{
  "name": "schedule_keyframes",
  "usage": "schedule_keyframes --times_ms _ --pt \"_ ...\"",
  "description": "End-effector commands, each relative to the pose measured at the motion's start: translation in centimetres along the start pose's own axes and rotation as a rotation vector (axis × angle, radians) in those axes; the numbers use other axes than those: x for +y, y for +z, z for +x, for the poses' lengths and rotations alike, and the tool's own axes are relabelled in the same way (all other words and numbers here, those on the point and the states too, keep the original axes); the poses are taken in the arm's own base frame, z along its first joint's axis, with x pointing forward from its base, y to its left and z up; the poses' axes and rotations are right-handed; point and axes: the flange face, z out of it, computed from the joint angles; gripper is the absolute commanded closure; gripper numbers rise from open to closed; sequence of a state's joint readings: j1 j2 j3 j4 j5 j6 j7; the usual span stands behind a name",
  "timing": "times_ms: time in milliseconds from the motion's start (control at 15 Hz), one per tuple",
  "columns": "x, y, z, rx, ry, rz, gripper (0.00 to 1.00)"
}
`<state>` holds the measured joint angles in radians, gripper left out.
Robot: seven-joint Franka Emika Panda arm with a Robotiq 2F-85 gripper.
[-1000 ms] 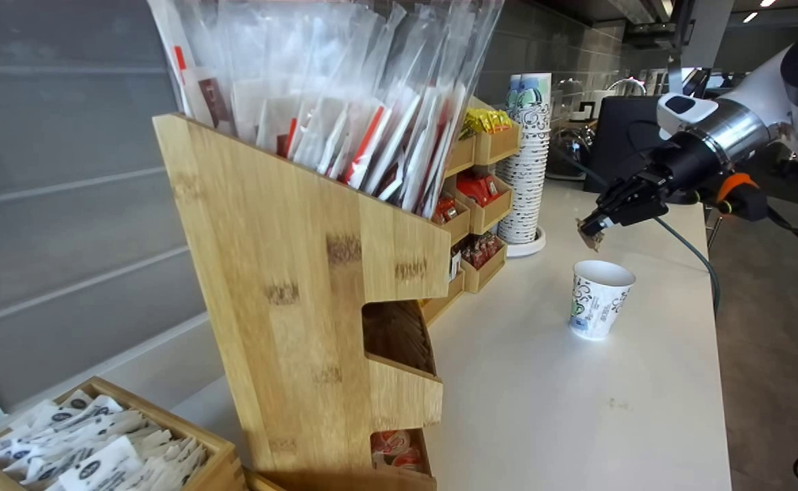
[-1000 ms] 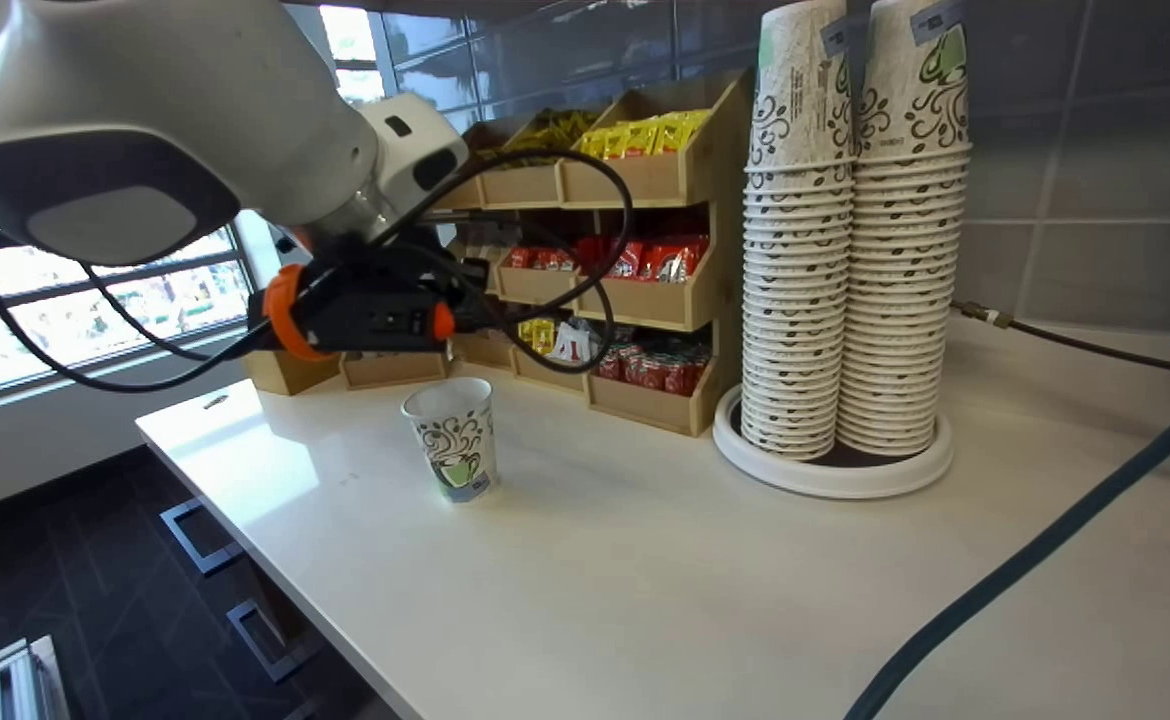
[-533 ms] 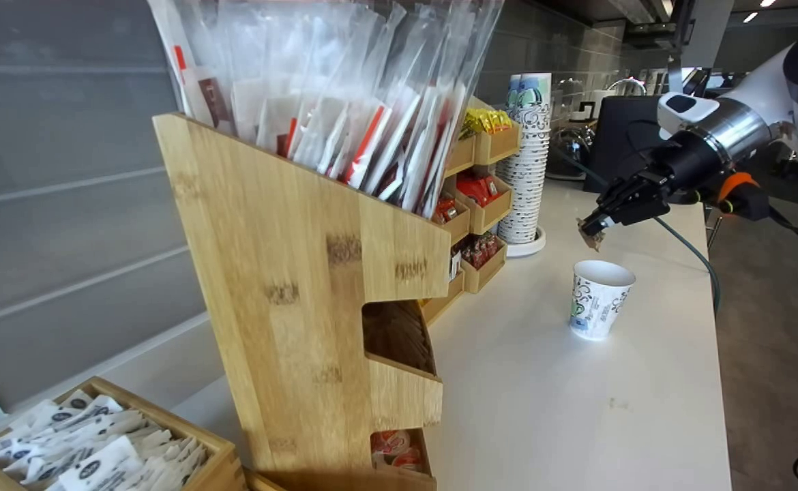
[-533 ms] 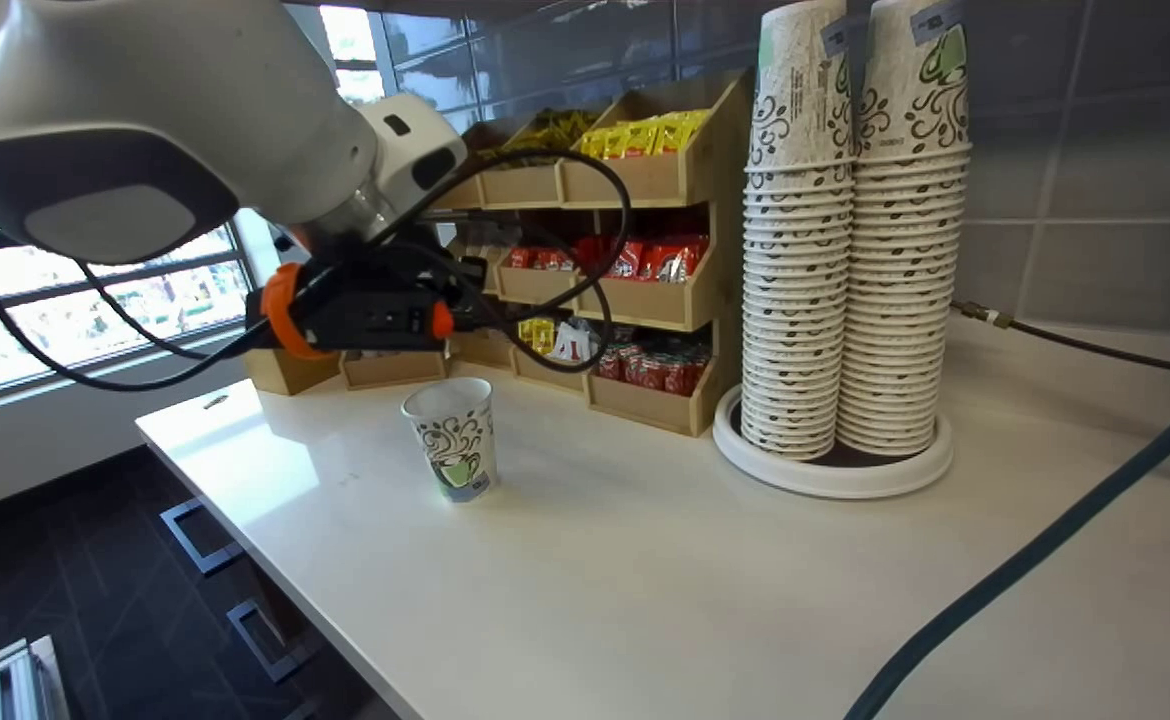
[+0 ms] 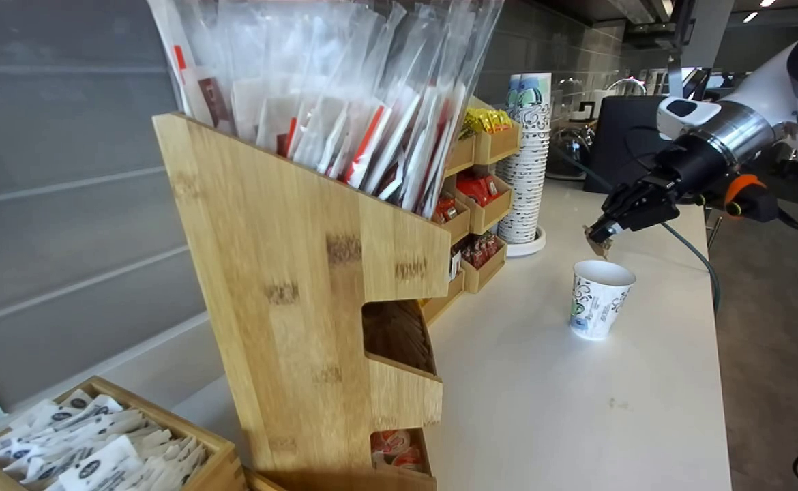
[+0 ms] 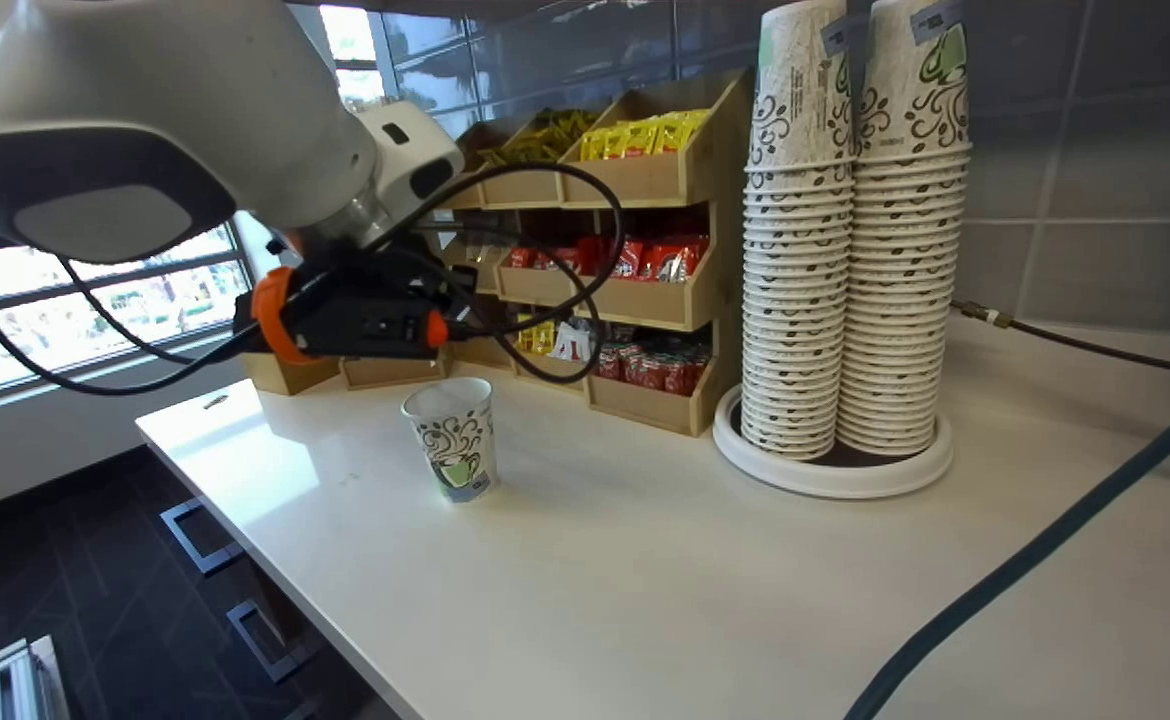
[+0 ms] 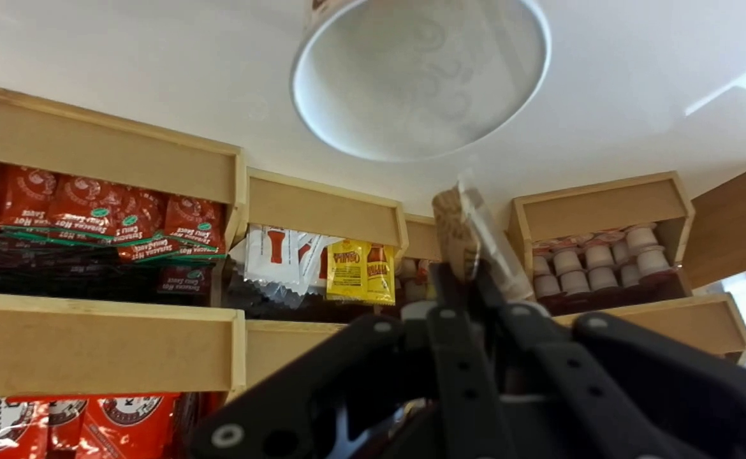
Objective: Pick up the brown pack and put it down
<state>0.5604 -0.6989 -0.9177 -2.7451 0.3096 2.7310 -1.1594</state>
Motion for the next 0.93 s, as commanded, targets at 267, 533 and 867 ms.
schedule_keyframes --times_ms 267,533,867 --pt "0.3 -0.9 -0.8 0.005 0.007 0.027 0.98" --pt "0.8 -1.3 -1.1 0.052 0.017 0.024 0.98" --pt "1.6 -2.2 -1.8 0.117 0.044 0.031 0.98"
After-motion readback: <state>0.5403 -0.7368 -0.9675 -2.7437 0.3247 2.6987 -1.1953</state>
